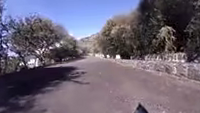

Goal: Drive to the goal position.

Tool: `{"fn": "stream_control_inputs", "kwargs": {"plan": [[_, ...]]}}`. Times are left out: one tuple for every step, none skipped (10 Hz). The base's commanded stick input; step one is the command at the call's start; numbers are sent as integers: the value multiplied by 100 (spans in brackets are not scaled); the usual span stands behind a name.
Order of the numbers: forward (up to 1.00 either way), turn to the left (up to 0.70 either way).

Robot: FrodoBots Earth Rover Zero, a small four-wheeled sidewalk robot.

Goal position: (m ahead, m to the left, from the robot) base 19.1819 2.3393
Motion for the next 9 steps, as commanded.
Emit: {"fn": "stream_control_inputs", "kwargs": {"plan": [[50, 0], [50, 0], [50, 0], [50, 0], [50, 0], [50, 0], [50, 0], [50, 0], [50, 0]]}}
